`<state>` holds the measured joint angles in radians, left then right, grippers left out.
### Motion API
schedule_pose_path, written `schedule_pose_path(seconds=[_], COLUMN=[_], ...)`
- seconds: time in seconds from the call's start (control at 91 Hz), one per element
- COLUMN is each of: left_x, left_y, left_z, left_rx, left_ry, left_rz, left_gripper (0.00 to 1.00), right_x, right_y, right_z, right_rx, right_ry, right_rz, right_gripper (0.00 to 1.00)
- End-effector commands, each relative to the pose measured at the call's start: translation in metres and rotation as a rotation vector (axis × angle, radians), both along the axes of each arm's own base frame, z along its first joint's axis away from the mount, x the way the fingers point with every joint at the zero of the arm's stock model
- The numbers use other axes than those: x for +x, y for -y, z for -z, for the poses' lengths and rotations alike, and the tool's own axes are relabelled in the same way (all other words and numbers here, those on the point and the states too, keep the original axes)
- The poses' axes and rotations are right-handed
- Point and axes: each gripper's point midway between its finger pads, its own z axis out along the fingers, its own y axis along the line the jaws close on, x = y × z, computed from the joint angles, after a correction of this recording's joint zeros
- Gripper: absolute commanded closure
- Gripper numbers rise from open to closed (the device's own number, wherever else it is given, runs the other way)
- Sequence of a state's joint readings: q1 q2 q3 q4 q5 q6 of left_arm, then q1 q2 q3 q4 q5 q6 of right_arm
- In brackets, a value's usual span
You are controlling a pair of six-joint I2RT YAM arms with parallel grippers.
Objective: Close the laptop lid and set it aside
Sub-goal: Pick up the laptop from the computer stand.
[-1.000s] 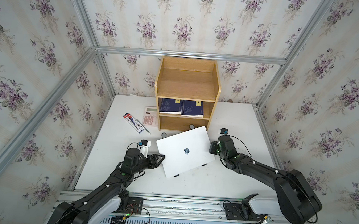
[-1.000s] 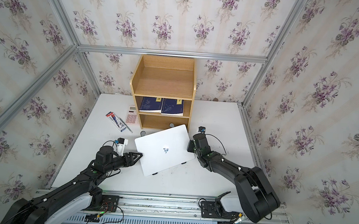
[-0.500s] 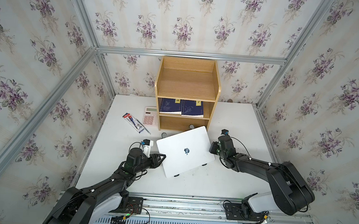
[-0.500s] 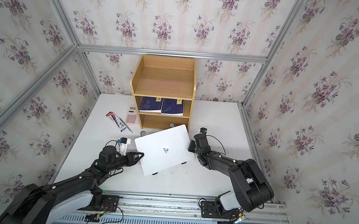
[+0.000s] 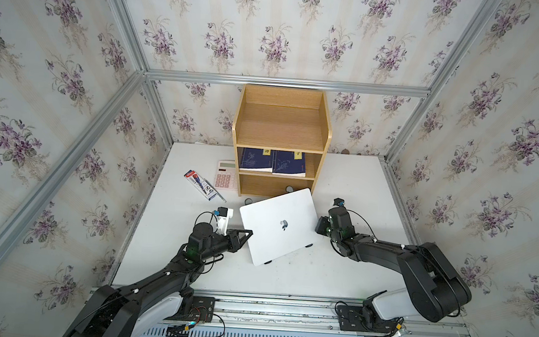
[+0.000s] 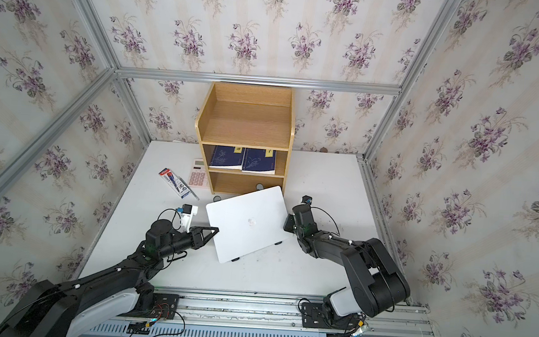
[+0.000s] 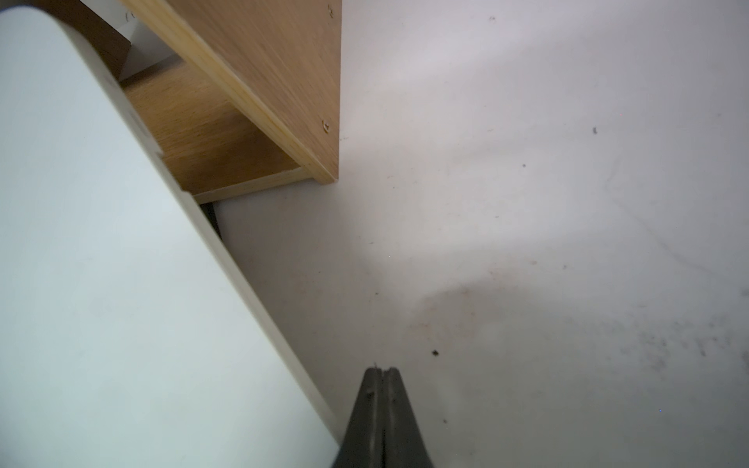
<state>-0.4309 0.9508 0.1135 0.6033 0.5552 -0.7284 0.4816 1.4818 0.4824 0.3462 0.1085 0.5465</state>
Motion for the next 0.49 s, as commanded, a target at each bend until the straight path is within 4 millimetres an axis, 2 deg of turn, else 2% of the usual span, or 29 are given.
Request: schedule_pose_path(seconds=[0.0, 0.341, 0.407, 0.484], left_x=[0.003, 0.012, 0.015, 0.017], left_y=[0.002, 0.014, 0.018, 0.022], left_z=[-0.020, -0.031, -0.034, -0.036], left_rx=[-0.034, -0.025, -0.030, -0.041], left_ry=[0.056, 0.088, 0.091, 0.095], left_rz=[-0.008, 0.007, 0.013, 0.021], left_gripper=[0.77, 0.72, 0.74, 0.81], right_x=[-0.002, -0.009, -0.011, -0.013], right_y=[-0.009, -0.011, -0.010, -0.009], right_z=[0.000, 0.001, 0.002, 0.002], right_rx=[0.051, 0.091, 0.095, 0.097], right_ry=[-0.006, -0.009, -0.009, -0.009], right_rz=[-0.020, -0.030, -0.029, -0.026], right_gripper=[1.00, 1.00, 1.00, 1.00])
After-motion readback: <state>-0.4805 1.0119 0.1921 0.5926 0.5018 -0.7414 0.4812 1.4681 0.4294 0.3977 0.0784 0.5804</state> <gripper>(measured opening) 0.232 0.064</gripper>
